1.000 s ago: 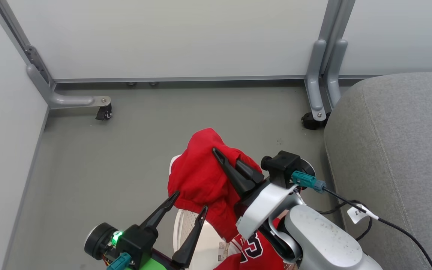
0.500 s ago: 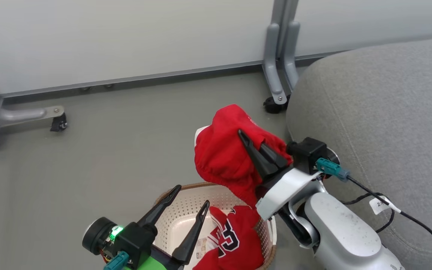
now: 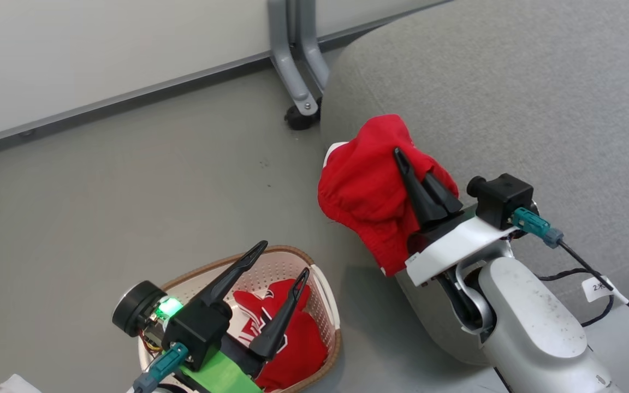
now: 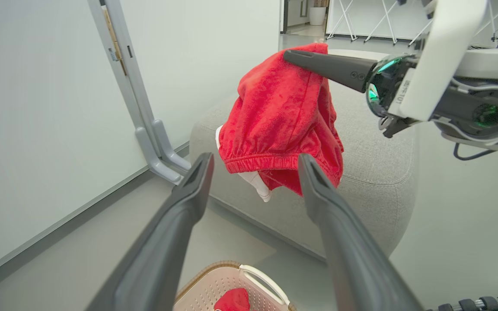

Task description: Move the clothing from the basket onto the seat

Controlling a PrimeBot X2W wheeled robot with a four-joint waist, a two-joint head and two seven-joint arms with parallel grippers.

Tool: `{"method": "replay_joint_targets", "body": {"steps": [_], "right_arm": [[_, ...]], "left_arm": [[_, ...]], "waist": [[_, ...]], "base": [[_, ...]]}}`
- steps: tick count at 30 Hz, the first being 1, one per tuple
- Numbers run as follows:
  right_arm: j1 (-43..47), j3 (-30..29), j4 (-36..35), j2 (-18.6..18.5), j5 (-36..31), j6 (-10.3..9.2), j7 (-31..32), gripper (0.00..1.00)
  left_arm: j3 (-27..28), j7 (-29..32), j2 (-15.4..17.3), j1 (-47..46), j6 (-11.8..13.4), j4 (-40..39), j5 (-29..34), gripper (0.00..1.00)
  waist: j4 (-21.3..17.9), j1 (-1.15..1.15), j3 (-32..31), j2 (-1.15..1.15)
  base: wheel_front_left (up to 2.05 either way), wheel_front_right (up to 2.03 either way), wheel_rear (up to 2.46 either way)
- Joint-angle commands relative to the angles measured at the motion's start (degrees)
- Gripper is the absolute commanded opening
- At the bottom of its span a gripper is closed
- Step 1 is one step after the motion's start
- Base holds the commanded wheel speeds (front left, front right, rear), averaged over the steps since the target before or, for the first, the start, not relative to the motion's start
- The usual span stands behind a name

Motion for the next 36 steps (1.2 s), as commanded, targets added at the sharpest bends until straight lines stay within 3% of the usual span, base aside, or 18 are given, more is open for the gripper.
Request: {"method": "replay_joint_targets", "body": {"steps": [1, 9, 15, 23, 30, 31, 32, 33, 34, 36], "right_arm": [[0.36, -0.92, -0.23, -0.08, -0.59, 0.01, -0.37, 0.0], [-3.83, -9.29, 2.09, -0.86, -0.6, 0.01, -1.01, 0.0], [-11.68, -18.17, 5.48, -3.19, 0.11, 0.01, -1.07, 0.0], [-24.15, -28.74, 11.8, -8.97, 0.35, 0.01, -1.04, 0.0], [-27.13, -30.0, 19.91, -10.76, -0.44, 0.01, -1.01, 0.0], [-26.83, -30.19, 21.01, -10.44, -0.22, 0.01, -1.01, 0.06], [-26.44, -30.19, 21.69, -10.2, -0.33, 0.01, -1.02, 0.33], [-25.85, -30.54, 22.25, -9.98, -0.56, 0.01, -1.01, 0.88], [-25.33, -31.06, 22.42, -9.75, -0.73, 0.01, -1.02, 1.0], [-23.82, -31.8, 22.04, -8.86, -1.39, 0.01, -1.01, 1.0]], "left_arm": [[0.06, 0.35, 0.54, -1.45, -0.24, -0.44, 0.63, 1.0], [-0.66, 2.43, 0.64, -5.78, -1.43, -2.42, 1.73, 1.0], [-1.36, 3.91, 1.27, -10.64, -2.97, -3.68, 2.9, 1.0], [-1.48, 4.19, 1.58, -17.89, -4.27, -5.13, 5.09, 1.0], [-1.94, 3.21, 1.57, -20.47, -4.71, -4.47, 5.54, 1.0], [-1.95, 3.01, 1.65, -20.56, -4.75, -4.19, 5.56, 1.0], [-1.99, 2.82, 1.66, -20.54, -4.76, -3.97, 5.53, 1.0], [-2.05, 2.73, 1.63, -20.59, -4.75, -3.79, 5.52, 1.0], [-2.07, 2.55, 1.63, -20.62, -4.72, -3.61, 5.52, 1.0], [-2.17, 2.32, 1.55, -20.5, -4.63, -3.13, 5.41, 1.0]], "waist": [[-6.32, 0.0, 5.44, 0.0], [-7.93, 0.0, 11.14, 0.0], [-5.08, 0.0, 17.2, 0.0], [0.76, 0.0, 25.95, 0.0], [3.19, 0.0, 30.28, 0.0], [3.24, 0.0, 30.49, 0.0], [3.25, 0.0, 30.58, 0.0], [3.25, 0.0, 30.67, 0.0], [3.23, 0.0, 30.66, 0.0], [3.03, 0.0, 30.28, 0.0]], "base": [[0.0, 0.0, 0.0], [0.0, 0.0, 0.0], [0.0, 0.0, 0.0], [0.0, 0.0, 0.0], [0.0, 0.0, 0.0], [0.0, 0.0, 0.0], [0.0, 0.0, 0.0], [0.0, 0.0, 0.0], [0.0, 0.0, 0.0], [0.0, 0.0, 0.0]]}}
